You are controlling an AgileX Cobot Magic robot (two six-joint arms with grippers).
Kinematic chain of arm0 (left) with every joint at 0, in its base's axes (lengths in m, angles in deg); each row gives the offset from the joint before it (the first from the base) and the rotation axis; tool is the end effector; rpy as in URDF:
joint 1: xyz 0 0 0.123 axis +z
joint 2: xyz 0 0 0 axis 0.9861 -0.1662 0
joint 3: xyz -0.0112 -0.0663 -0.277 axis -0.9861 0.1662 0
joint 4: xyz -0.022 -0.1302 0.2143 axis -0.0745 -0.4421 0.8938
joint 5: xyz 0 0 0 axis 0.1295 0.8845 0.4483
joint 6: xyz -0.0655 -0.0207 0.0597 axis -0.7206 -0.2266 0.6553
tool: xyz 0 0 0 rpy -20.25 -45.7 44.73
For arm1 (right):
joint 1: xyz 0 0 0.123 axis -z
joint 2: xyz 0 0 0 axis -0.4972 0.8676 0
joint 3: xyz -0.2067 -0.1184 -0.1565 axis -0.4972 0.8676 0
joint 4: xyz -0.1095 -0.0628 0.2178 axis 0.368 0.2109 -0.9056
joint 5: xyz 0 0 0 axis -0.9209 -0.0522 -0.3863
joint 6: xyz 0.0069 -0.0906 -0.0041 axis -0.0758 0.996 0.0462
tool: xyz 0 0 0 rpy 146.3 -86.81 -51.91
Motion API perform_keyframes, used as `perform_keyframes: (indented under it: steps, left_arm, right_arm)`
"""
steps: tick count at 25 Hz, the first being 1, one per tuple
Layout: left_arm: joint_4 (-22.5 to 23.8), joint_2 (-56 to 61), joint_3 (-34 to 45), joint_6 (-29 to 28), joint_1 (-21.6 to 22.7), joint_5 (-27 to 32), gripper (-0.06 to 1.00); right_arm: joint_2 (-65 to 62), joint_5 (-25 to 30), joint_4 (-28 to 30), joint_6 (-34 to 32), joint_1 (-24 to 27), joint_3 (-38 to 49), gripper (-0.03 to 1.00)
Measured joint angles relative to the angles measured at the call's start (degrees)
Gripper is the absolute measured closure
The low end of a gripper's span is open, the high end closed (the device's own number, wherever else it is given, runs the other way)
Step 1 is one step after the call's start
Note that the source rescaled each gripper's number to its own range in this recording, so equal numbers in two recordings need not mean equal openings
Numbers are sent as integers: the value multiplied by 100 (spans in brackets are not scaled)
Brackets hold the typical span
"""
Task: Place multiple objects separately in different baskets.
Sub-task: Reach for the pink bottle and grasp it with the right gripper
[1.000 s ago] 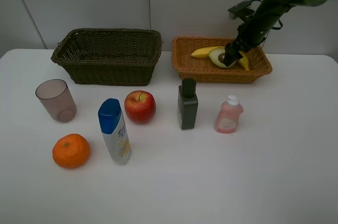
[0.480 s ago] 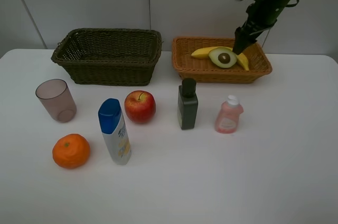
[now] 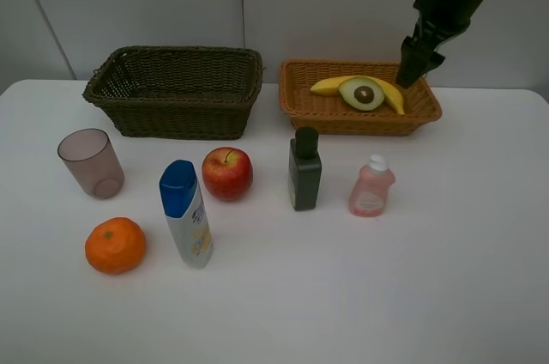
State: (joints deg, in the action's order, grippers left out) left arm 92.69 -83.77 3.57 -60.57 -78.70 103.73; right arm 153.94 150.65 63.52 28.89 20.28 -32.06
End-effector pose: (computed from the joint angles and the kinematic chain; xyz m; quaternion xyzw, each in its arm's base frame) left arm 0.0020 0.0054 0.2533 -0.0554 0.8729 0.0172 0.4844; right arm 0.4132 0.0725 0.2724 -0.5140 0.8483 -0.0305 0.1237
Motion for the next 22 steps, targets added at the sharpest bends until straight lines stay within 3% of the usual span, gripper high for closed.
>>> perform_keyframes:
  steps: [7, 22]
  left_arm:
    - [0, 0, 0, 0, 0, 0, -5]
    - [0, 0, 0, 0, 0, 0, -5]
  right_arm:
    - [-808, -108, -13, 673, -338, 1170, 5]
    - [-1161, -512, -10, 744, -1116, 2446, 5]
